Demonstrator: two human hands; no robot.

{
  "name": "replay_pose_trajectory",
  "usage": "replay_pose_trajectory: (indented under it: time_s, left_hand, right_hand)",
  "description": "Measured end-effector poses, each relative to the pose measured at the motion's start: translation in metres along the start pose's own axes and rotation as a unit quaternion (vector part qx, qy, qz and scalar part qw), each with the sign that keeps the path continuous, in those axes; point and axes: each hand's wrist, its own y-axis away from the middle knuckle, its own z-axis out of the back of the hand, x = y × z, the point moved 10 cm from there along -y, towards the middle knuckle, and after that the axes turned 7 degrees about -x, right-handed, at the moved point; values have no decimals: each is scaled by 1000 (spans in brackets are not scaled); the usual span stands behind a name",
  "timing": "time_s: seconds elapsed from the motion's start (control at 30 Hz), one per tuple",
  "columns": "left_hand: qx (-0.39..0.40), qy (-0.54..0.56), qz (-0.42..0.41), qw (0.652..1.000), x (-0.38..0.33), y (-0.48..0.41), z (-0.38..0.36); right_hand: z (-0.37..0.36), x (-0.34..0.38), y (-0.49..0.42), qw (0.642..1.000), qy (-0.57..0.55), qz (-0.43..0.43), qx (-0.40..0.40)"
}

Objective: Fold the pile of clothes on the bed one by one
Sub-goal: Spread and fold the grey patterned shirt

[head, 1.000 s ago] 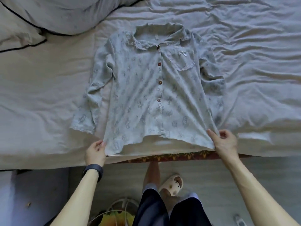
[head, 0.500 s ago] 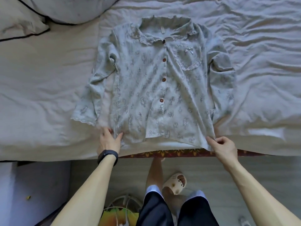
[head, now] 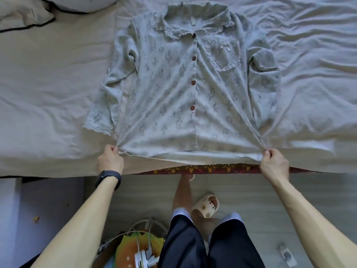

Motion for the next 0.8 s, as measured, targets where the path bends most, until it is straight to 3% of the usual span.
replay_pose_trajectory:
  time_s: [0.1, 0.2, 0.3, 0.4, 0.53, 0.7, 0.8]
  left_hand:
    - [6, -9, 8, 1000, 16, -2, 5]
    - [44, 26, 46, 998, 9, -2, -15]
    - [43, 89, 46, 994, -13, 11, -32]
    - [35, 109, -31, 993, -28, 34, -43]
    - [40, 43, -110, 992, -28, 46, -55]
    - [4, -35, -248, 968, -38, 46, -49]
    - [23, -85, -268, 959, -38, 38, -47]
  right_hand:
    - [-8, -6, 4, 999, 16, 11, 30]
    - [-24, -8, 7, 998, 10, -36, 54]
    - [-24, 3, 16, 999, -28, -20, -1]
    - [-19, 24, 35, 994, -28, 92, -53]
    - [-44, 43, 46, 974, 42, 223, 1]
    - [-53, 38, 26, 969, 104, 224, -18]
    - [-45, 44, 26, 961, 98, 256, -26]
